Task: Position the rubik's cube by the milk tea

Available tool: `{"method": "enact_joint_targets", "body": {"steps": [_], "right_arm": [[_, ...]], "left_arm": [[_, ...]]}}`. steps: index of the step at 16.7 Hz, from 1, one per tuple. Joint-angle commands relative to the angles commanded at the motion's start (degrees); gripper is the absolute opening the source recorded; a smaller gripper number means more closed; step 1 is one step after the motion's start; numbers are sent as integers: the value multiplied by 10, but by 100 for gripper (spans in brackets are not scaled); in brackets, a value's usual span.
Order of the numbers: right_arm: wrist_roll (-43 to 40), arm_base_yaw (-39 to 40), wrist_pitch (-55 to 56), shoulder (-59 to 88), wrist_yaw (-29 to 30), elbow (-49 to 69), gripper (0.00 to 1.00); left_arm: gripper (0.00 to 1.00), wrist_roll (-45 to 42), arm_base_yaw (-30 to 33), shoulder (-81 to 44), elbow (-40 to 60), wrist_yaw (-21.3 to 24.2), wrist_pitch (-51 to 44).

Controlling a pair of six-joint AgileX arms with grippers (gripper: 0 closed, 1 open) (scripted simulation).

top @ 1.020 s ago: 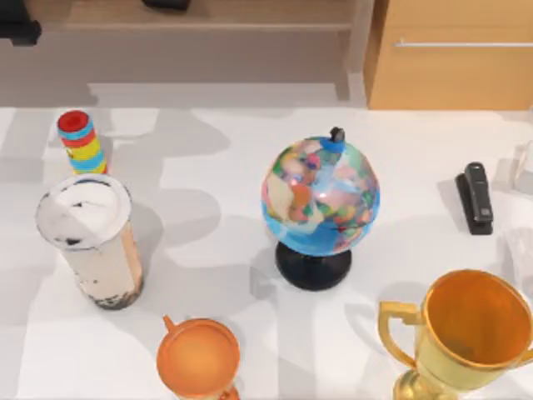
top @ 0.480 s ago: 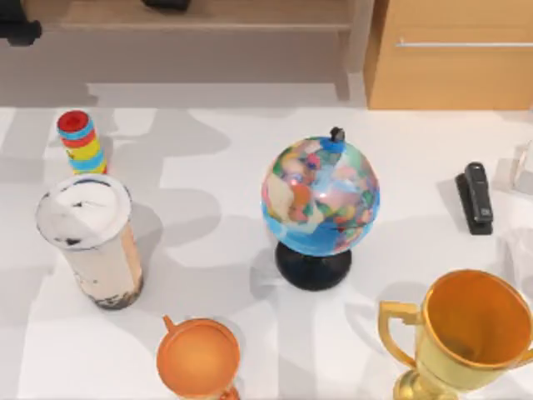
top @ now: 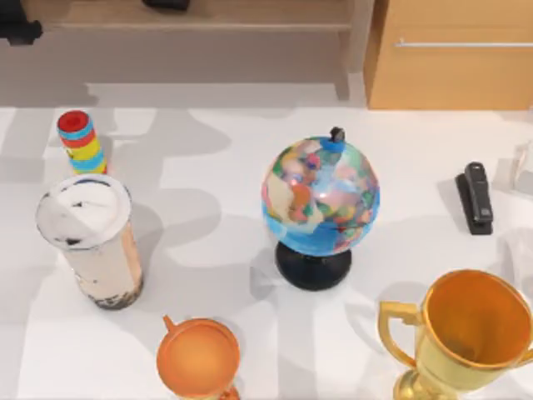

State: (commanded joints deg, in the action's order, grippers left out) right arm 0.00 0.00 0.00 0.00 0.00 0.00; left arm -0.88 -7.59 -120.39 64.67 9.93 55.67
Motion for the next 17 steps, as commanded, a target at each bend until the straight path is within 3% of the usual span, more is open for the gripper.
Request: {"method": "enact_joint_targets", "body": {"steps": [11,17], "right_arm": [[0,0,0,0,0,0,100],[0,0,0,0,0,0,100]], "left_arm": [[0,-4,0,21,12,0,-36],[0,-30,-4,89,80,-2,-227]]}}
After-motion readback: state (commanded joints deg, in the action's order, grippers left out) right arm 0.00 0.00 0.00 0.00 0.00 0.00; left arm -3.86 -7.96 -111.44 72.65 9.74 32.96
